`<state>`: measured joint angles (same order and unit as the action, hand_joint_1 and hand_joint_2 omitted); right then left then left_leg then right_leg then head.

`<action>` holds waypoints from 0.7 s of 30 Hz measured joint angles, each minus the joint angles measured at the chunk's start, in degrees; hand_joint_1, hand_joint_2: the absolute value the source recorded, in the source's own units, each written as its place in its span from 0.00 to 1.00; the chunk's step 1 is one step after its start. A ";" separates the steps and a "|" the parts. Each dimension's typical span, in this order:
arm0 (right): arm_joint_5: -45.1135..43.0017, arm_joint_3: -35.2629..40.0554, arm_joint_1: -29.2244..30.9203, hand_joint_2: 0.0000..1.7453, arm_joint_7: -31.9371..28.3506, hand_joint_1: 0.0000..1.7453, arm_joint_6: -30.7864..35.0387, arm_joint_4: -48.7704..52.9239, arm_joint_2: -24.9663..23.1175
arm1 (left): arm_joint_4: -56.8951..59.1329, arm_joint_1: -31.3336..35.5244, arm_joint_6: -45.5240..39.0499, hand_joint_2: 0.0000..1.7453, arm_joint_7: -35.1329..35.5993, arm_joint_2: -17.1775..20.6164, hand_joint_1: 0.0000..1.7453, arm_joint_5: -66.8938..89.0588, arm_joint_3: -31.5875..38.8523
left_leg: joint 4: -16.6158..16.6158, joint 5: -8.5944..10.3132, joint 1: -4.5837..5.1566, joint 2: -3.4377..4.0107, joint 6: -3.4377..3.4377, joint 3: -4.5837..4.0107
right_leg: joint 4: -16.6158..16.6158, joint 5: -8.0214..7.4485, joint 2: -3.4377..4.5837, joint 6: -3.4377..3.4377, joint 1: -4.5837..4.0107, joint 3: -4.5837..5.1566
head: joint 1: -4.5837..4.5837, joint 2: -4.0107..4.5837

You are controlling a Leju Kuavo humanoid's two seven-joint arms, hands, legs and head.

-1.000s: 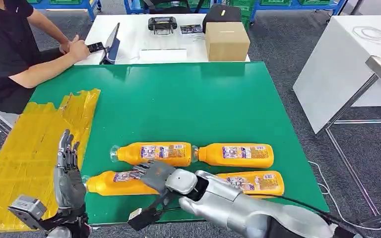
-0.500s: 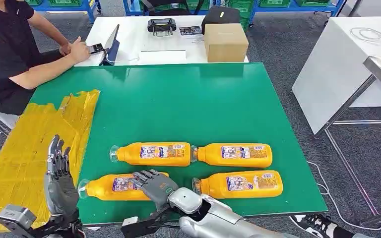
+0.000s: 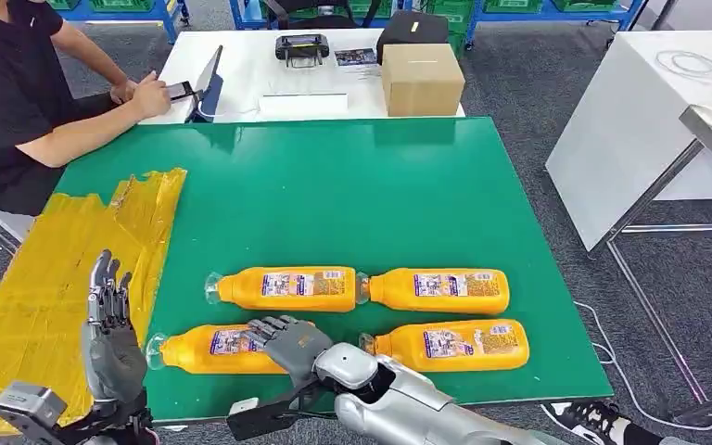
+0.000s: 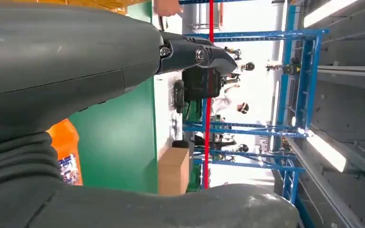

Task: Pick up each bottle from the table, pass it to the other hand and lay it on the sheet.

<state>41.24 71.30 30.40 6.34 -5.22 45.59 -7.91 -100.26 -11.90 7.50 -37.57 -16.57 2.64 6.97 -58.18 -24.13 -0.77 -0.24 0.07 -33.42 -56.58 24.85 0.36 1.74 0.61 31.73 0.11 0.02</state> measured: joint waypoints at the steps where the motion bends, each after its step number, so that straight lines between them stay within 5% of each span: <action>1: 0.00 -0.02 0.00 1.00 0.00 0.00 0.00 0.00 0.00 | 0.00 0.00 0.00 0.00 0.00 0.00 0.00 0.00 0.00 | 0.00 0.00 0.00 0.00 0.00 0.00 | 0.00 0.00 0.00 0.00 0.00 0.00 | 0.00 0.00; 21: 1.35 -0.04 0.49 1.00 0.46 0.00 -0.07 -0.48 -0.13 | -0.11 -0.11 -0.28 0.00 0.07 0.00 0.00 0.02 0.17 | 0.00 0.00 0.00 -0.02 0.00 -0.01 | 0.00 0.02 0.00 0.04 0.01 -0.01 | 0.00 0.00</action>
<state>42.60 71.25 30.89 6.79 -5.30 45.11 -8.04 -100.37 -12.01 7.21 -37.51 -16.57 2.66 7.15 -58.18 -24.13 -0.77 -0.26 0.07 -33.43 -56.58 24.88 0.36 1.78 0.61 31.71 0.11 0.02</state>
